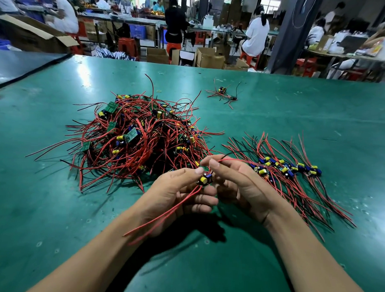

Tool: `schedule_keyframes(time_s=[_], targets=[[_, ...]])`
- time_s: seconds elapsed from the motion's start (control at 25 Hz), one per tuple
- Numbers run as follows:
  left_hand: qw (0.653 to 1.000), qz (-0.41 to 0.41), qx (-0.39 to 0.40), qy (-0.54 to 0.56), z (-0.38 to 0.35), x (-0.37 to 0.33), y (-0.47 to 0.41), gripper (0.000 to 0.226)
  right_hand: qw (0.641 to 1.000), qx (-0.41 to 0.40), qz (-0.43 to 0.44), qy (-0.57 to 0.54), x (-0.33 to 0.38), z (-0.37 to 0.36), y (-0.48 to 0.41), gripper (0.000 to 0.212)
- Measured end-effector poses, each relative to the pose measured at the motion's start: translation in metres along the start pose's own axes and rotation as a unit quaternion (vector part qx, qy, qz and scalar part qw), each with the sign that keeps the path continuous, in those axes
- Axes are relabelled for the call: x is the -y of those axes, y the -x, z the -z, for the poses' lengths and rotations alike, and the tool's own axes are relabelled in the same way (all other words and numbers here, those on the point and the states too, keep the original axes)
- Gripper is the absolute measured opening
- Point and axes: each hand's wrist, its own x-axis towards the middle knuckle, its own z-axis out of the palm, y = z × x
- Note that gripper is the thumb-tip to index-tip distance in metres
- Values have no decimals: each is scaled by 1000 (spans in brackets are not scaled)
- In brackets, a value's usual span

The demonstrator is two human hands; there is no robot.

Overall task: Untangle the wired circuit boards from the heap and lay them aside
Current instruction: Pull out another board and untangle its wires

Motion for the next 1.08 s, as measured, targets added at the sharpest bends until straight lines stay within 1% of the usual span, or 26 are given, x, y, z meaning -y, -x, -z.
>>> schedule_keyframes(time_s=[0.08,0.16,0.28,0.4,0.48,0.56,0.68,0.8,0.88,1.0,1.08], targets=[[1000,-1,13,13,-2,2,1,39,999,-25,20,-14,1,-1,-6,20],[999,-5,37,6,-4,5,2,30,997,-52,27,-42,0,-1,-9,24],[998,-10,60,-10,-6,7,3,26,993,-94,18,-71,-3,0,-12,27],[998,-12,49,-39,-6,9,2,27,992,-125,22,-24,-5,-2,-12,32],[997,-22,29,-73,-5,12,1,19,991,-134,20,-2,-6,-4,-11,35],[994,-41,4,-102,-5,15,0,11,989,-145,15,-6,-7,-8,-11,39],[995,-45,-28,-88,-9,17,-2,5,984,-165,48,44,-10,-14,-11,42],[995,-49,-52,-69,-10,16,-3,14,982,-165,84,46,-10,-18,-9,38],[995,-52,-54,-66,-10,16,-4,14,981,-158,99,45,-11,-21,-8,38],[997,-43,-32,-55,-8,17,-3,7,980,-161,115,32,-9,-21,-10,41],[996,-43,-19,-70,-8,16,-3,6,975,-175,123,56,-6,-16,-13,46]])
